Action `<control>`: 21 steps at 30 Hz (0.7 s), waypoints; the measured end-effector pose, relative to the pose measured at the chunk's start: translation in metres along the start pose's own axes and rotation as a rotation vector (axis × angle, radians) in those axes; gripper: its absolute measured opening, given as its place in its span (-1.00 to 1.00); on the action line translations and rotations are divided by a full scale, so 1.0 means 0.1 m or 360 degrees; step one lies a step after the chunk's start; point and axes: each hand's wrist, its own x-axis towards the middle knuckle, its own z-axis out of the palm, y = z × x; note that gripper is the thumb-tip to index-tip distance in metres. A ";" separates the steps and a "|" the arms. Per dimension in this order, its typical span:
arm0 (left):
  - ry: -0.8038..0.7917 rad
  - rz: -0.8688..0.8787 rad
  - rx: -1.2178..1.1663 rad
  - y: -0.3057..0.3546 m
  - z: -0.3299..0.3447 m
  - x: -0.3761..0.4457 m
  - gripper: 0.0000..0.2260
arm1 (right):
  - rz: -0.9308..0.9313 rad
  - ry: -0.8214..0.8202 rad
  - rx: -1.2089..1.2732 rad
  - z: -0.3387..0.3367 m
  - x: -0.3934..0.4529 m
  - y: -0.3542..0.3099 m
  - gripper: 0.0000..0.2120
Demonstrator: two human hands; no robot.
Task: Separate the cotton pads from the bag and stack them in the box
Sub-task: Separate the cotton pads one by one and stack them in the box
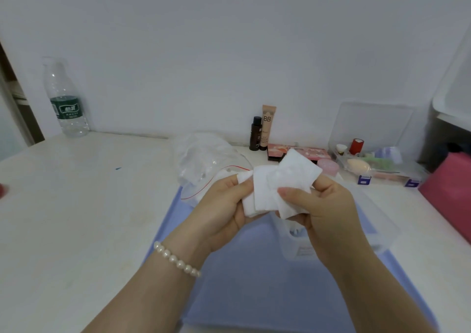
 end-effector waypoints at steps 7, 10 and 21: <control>-0.0041 -0.0174 -0.0169 0.02 -0.02 0.00 -0.73 | -0.0159 -0.0093 -0.0145 0.06 -0.06 -0.02 -0.72; -0.0054 -0.0177 -0.0212 0.02 -0.02 0.01 -0.67 | -0.0147 -0.0120 -0.0110 0.06 -0.05 -0.02 -0.72; -0.0043 -0.0278 -0.0311 -0.03 0.02 0.02 -0.52 | -0.0178 0.0007 -0.0248 0.07 -0.05 0.03 -0.78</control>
